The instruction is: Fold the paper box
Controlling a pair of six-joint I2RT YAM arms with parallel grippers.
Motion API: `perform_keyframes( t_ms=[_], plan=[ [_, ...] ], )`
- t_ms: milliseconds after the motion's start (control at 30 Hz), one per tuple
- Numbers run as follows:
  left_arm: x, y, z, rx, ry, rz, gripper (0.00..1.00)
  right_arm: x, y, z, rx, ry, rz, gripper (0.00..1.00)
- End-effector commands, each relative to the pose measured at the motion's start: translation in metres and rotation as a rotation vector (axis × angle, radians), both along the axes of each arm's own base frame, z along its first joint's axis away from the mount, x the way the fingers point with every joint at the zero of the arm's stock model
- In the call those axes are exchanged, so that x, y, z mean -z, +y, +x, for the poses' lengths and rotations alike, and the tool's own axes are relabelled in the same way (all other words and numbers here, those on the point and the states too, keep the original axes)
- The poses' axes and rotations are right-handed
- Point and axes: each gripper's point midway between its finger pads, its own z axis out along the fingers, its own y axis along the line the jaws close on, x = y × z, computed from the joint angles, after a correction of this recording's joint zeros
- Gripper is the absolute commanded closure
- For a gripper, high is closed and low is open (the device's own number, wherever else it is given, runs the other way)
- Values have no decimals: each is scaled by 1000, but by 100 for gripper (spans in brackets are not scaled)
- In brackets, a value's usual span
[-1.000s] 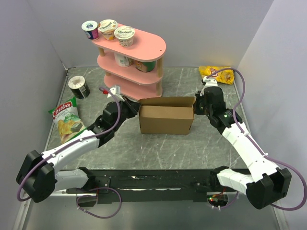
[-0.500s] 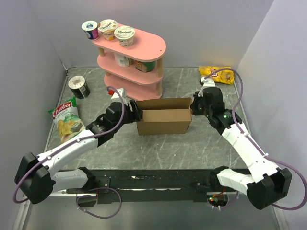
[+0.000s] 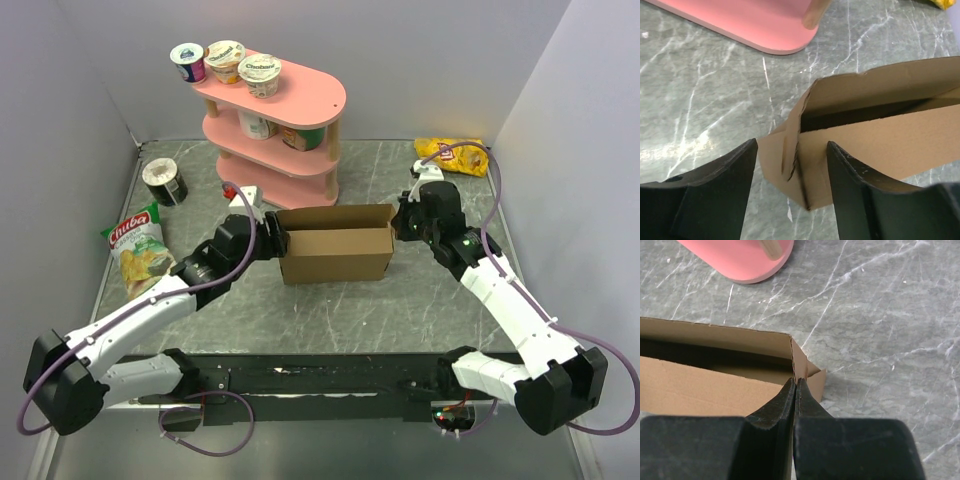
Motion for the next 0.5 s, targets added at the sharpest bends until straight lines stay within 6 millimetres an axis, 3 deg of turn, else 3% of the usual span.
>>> perform_keyframes(
  t_ms=[0, 333, 433, 467],
  plan=[
    [-11, 10, -5, -18, -31, 1, 35, -7, 7, 1, -9, -2, 13, 100],
    [4, 4, -2, 2, -7, 19, 42, -9, 9, -1, -18, -10, 18, 100],
    [9, 4, 0, -7, -2, 25, 48, -7, 11, -2, -23, -5, 18, 100],
    [10, 4, 1, -8, -4, 26, 57, -6, 12, -2, -24, -3, 18, 100]
  ],
)
